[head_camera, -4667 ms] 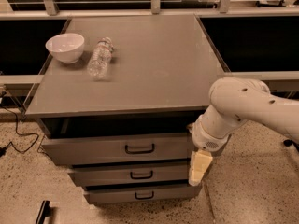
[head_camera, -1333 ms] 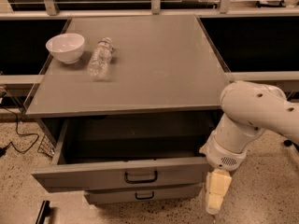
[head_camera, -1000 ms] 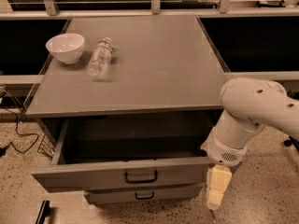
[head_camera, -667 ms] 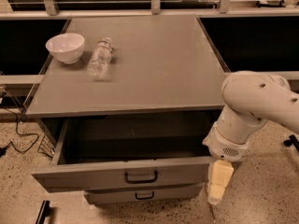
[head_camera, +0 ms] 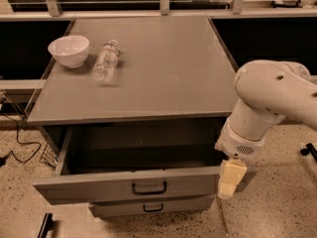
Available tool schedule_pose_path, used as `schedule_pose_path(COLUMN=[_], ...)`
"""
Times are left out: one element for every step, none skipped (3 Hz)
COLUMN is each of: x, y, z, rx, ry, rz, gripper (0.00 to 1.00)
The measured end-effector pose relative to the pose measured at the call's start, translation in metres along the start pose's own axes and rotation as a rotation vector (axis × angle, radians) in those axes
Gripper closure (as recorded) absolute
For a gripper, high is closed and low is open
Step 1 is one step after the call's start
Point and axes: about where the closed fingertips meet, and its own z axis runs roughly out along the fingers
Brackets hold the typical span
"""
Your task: Open top drawer
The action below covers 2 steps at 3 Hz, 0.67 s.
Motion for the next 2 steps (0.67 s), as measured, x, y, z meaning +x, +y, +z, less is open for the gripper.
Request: schedule_pose_path(x=[-0.0031, -0.0034], y=[-0.0061, -0.007], z=[-0.0109, -0.0126], rx=[0.028, 0.033], ry=[0.015, 0.018], rz=[-0.008, -0.009], gripper=[0.53, 0.76])
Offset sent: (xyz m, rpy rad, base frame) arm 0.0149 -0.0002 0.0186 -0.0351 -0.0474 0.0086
